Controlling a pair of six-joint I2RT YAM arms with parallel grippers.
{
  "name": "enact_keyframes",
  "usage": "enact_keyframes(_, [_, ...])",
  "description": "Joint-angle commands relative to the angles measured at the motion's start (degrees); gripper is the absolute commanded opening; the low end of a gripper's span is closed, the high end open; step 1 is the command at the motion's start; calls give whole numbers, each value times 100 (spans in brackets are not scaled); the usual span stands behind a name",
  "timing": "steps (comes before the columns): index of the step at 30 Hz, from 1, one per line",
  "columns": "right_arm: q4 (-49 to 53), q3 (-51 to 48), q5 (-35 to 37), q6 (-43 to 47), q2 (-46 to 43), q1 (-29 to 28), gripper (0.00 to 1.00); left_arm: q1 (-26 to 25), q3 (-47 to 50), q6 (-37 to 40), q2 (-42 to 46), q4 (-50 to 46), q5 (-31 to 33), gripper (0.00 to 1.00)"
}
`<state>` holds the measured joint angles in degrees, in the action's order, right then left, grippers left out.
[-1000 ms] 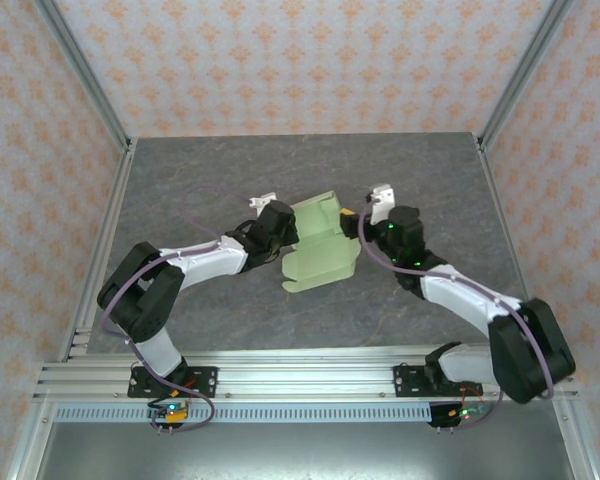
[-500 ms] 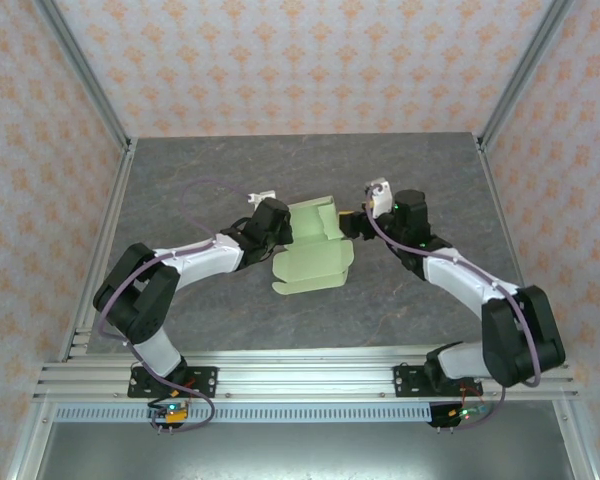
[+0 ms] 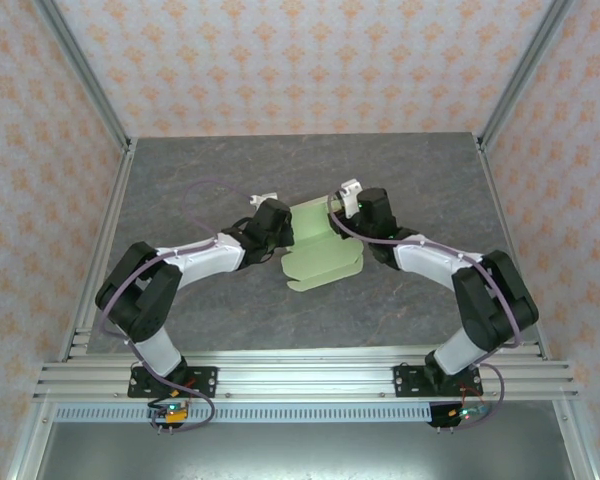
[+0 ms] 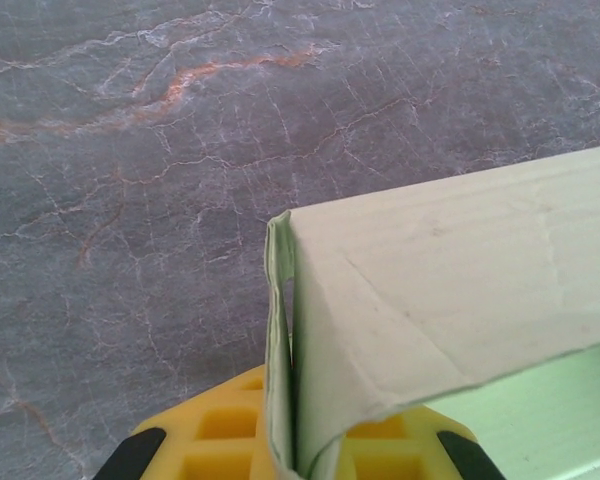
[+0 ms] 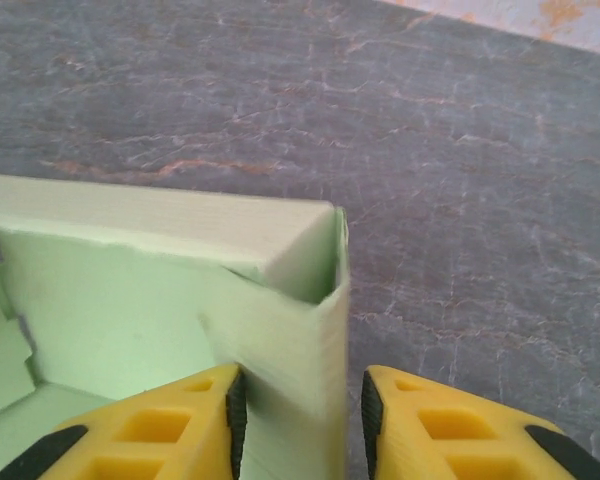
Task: Fold the paper box
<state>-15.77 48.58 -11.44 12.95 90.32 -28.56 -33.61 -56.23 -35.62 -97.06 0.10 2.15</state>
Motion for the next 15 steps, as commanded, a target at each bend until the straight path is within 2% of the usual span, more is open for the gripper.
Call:
enact_keyframes(1, [-497,28,1189,-82,267,-144,39,-20,-295,-121,-120,-31,-132,0])
enact_keyframes(5, [-536,241,2048,-263,655,-358,37,-62,-394,-161,-207,-36,-175,0])
enact_keyframes(8, [-682,240,2514,-385,807,-393,18,-101,-442,-78,-258,-106,-85,0])
enact_keyframes(10, [-717,279,2871,-502,907,-414,11,-137,-421,-89,-267,-117,7,0])
enact_keyframes(15, [-1279,124,3951,-365,1063,-834,8,-173,-514,-156,-378,-164,-77,0])
